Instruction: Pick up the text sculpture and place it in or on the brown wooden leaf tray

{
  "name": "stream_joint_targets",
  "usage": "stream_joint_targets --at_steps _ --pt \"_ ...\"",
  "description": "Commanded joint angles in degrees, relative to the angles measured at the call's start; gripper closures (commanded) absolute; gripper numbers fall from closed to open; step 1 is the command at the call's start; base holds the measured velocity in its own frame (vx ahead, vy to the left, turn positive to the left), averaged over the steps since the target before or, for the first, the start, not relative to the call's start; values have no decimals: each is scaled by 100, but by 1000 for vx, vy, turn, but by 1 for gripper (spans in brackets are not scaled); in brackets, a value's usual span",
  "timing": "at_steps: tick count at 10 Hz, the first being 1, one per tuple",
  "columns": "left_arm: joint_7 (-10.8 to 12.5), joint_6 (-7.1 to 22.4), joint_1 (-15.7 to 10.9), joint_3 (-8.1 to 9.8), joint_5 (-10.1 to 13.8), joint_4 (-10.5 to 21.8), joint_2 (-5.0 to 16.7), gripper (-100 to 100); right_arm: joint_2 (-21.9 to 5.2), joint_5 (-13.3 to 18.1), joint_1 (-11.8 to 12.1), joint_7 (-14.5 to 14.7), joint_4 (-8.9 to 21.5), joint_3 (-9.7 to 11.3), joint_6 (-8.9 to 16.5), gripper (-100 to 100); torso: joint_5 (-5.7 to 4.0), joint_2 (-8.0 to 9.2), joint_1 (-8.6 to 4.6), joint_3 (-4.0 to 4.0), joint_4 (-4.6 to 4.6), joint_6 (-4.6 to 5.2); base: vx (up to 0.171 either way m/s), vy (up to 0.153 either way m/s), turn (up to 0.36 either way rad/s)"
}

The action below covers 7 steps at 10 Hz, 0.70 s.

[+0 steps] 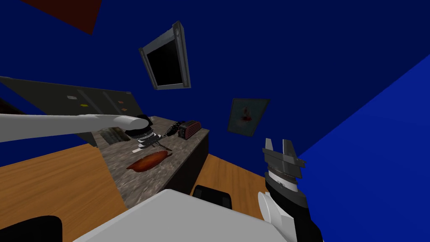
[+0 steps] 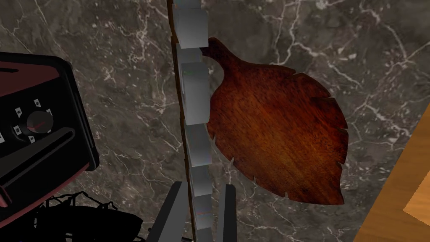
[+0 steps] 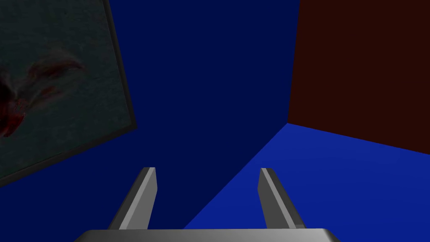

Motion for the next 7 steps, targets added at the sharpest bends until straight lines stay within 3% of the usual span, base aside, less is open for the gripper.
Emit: stream_joint_targets --at_steps 1,5,6,7 --pt "24 199 87 35 -32 11 11 100 0 0 0 0 0 0 0 0 0 0 0 0 0 0 -40 82 -86" --pt "58 498 320 31 -15 125 131 100 0 0 0 0 0 0 0 0 -8 -18 -9 -13 -8 5 -35 73 -89" --pt "67 441 265 48 -32 86 93 100 0 0 0 0 0 0 0 0 -9 -15 -10 -12 -9 6 -25 36 -22" --pt "78 471 270 51 -37 85 91 -100 0 0 1 0 0 0 0 0 -12 -22 -23 -16 -10 5 -4 7 5"
